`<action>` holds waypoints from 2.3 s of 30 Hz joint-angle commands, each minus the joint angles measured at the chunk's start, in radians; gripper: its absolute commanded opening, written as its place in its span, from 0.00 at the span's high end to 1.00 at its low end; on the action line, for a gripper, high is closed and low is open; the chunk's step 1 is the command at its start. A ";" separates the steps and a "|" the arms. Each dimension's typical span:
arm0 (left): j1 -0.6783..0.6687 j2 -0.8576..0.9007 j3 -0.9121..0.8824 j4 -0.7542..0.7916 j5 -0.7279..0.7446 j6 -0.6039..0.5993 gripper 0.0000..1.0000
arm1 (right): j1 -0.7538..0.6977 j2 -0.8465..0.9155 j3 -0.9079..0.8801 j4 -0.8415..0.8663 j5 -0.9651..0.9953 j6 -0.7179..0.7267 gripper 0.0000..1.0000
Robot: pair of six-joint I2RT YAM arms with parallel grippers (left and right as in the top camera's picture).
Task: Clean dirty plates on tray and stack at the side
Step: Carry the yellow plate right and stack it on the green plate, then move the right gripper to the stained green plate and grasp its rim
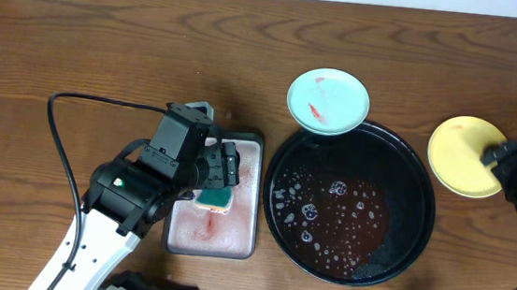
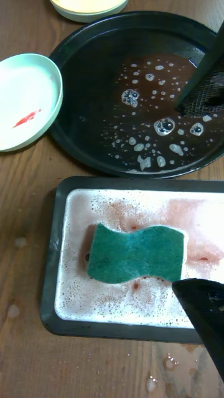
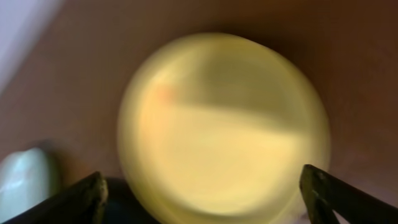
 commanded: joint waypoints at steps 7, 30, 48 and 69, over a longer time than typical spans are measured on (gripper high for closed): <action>0.006 0.000 0.004 -0.002 -0.002 0.010 0.17 | 0.500 -0.204 0.034 -0.081 -0.151 -0.079 0.01; 0.006 0.000 0.004 -0.002 -0.002 0.010 0.17 | 0.847 0.370 0.013 0.309 0.227 0.400 0.70; 0.006 0.000 0.004 -0.002 -0.002 0.010 0.17 | 0.846 -0.001 0.013 -0.187 0.179 0.044 0.61; 0.006 0.000 0.004 -0.002 -0.002 0.010 0.17 | 0.415 0.036 -0.045 -0.366 0.108 0.142 0.48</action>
